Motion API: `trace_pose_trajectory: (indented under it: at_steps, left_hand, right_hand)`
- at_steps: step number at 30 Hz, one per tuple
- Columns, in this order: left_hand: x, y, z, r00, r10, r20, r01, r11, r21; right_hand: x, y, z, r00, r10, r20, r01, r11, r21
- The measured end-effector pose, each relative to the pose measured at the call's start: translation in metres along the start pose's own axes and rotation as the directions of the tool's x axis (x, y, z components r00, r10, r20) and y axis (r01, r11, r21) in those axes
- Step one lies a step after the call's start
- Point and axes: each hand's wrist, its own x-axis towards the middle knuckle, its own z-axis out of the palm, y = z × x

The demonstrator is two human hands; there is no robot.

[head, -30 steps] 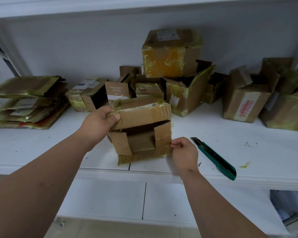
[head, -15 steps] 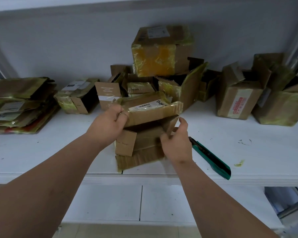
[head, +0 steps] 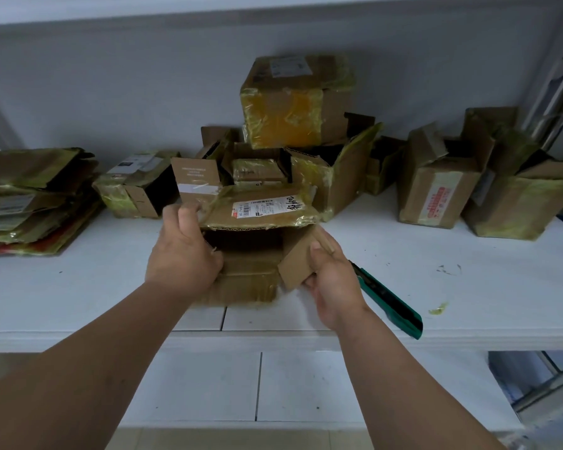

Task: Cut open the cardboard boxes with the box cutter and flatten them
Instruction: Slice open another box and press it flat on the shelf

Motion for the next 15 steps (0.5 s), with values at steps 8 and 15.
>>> trace_pose_trajectory:
  at_steps: [8,15]
  left_hand:
    - [0.020,-0.014,-0.042,0.969,0.233,0.086,-0.235,0.972,0.020]
    - [-0.003,-0.041,-0.027,0.838,0.249,0.485,-0.331,0.939,0.091]
  right_hand:
    - [-0.011,-0.005,-0.002,0.960,0.190,0.206,-0.254,0.901,0.353]
    - [-0.022,-0.002,-0.012,0.942,0.255,0.217,-0.300,0.931,0.207]
